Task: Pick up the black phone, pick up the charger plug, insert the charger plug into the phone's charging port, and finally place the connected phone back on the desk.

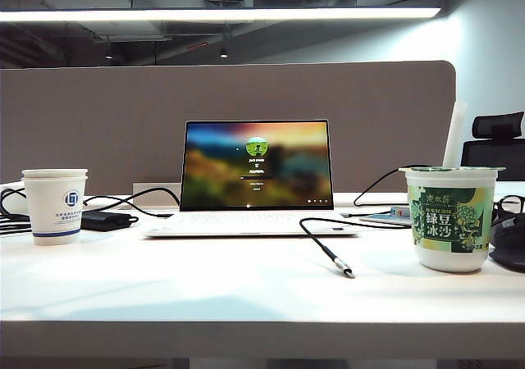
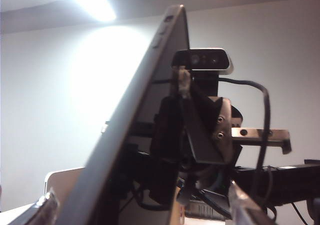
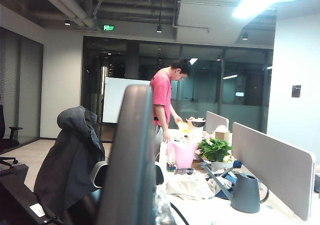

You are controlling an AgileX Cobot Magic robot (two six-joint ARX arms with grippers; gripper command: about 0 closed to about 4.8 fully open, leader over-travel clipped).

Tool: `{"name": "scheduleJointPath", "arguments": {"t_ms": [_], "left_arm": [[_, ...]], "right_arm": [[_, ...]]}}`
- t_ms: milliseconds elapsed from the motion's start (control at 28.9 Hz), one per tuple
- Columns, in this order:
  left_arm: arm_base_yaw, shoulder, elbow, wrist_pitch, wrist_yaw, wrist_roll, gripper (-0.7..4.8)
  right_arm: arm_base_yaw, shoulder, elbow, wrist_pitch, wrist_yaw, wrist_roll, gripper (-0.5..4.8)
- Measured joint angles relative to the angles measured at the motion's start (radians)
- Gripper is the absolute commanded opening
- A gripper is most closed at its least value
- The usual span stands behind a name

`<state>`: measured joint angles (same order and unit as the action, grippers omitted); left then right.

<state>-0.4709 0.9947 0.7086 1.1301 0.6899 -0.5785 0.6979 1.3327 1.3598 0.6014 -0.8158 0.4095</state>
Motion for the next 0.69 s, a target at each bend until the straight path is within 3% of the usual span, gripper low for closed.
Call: {"name": "scheduleJointPath", "arguments": {"t_ms": [104, 208, 242, 381, 415, 450, 484, 519, 692], "left_arm": [[0.000, 0.000, 0.000, 0.000, -0.066, -0.018, 4.79], [0.000, 0.000, 0.000, 0.000, -0.097, -0.029, 3.47], [0.000, 0.000, 0.000, 0.000, -0.097, -0.029, 3.32], [0.000, 0.000, 0.000, -0.001, -0.097, -0.034, 3.29], [0.000, 0.000, 0.000, -0.002, -0.097, -0.036, 2.95], [0.000, 0.000, 0.000, -0.002, -0.097, -0.037, 2.14], [0.000, 0.000, 0.000, -0.002, -0.097, -0.036, 0.87], [0.000, 0.000, 0.000, -0.002, -0.096, -0.036, 0.41], [-0.003, -0.005, 0.000, 0.020, -0.038, -0.048, 0.15]], "right_arm": [[0.000, 0.002, 0.000, 0.001, -0.002, 0.002, -0.03], [0.000, 0.003, 0.000, 0.000, -0.003, 0.002, -0.03], [0.000, 0.004, 0.000, 0.000, -0.003, 0.002, -0.03], [0.000, 0.014, 0.000, 0.000, -0.005, 0.003, -0.03], [0.000, 0.016, 0.000, -0.001, -0.007, 0.003, -0.03], [0.000, 0.019, 0.000, -0.001, -0.008, 0.004, -0.03], [0.000, 0.021, 0.000, -0.001, -0.009, 0.004, -0.03], [0.000, 0.022, 0.000, -0.001, -0.011, 0.005, -0.03], [-0.003, 0.024, 0.004, 0.013, -0.021, 0.033, -0.01]]}}
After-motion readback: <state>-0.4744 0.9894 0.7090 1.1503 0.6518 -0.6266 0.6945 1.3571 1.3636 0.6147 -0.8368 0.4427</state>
